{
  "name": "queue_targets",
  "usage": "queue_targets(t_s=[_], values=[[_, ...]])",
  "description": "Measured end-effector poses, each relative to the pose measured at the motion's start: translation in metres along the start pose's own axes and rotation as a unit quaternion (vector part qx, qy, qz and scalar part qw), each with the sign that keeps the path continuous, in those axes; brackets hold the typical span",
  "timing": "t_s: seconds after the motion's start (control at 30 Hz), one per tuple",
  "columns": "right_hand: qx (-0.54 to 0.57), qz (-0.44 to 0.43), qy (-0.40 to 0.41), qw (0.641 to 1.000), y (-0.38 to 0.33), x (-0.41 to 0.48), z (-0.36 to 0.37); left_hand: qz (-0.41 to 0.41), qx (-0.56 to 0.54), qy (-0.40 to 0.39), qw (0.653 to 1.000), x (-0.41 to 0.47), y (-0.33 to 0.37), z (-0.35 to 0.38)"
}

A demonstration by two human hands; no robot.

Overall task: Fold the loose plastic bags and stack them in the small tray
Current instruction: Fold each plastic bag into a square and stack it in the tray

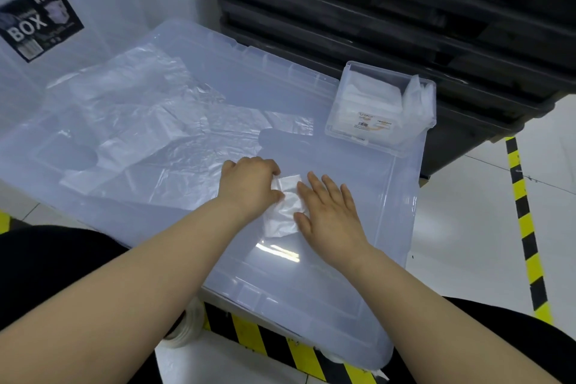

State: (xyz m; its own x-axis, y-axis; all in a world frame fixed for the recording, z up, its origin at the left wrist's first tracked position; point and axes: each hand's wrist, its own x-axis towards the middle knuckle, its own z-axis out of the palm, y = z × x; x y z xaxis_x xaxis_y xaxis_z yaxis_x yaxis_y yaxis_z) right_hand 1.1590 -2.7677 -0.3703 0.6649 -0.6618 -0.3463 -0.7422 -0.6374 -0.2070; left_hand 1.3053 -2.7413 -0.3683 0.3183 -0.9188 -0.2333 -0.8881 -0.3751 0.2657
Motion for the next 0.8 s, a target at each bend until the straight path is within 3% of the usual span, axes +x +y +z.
queue_targets(t_s=[0.2, 0.4, 0.47, 0.57, 0.7, 0.8], values=[[0.017, -0.003, 0.004, 1.000, 0.002, -0.002, -0.004, -0.052, 0.000, -0.088, 0.995, -0.001, 0.000, -0.010], [0.041, -0.009, 0.020, 0.999, 0.003, 0.000, -0.006, -0.046, -0.023, -0.106, 0.993, -0.005, -0.002, -0.013], [0.058, -0.015, 0.030, 0.998, 0.005, 0.002, -0.008, -0.039, -0.102, -0.087, 0.990, -0.007, -0.007, -0.014], [0.139, -0.022, 0.067, 0.988, 0.008, 0.004, -0.014, -0.034, -0.284, -0.071, 0.956, -0.011, -0.013, -0.021], [0.401, -0.010, 0.042, 0.915, 0.004, 0.007, -0.029, -0.019, -0.403, -0.069, 0.912, -0.014, -0.012, -0.026], [0.514, 0.014, 0.014, 0.858, 0.007, 0.007, -0.043, -0.023, -0.480, -0.072, 0.874, -0.014, -0.007, -0.028]])
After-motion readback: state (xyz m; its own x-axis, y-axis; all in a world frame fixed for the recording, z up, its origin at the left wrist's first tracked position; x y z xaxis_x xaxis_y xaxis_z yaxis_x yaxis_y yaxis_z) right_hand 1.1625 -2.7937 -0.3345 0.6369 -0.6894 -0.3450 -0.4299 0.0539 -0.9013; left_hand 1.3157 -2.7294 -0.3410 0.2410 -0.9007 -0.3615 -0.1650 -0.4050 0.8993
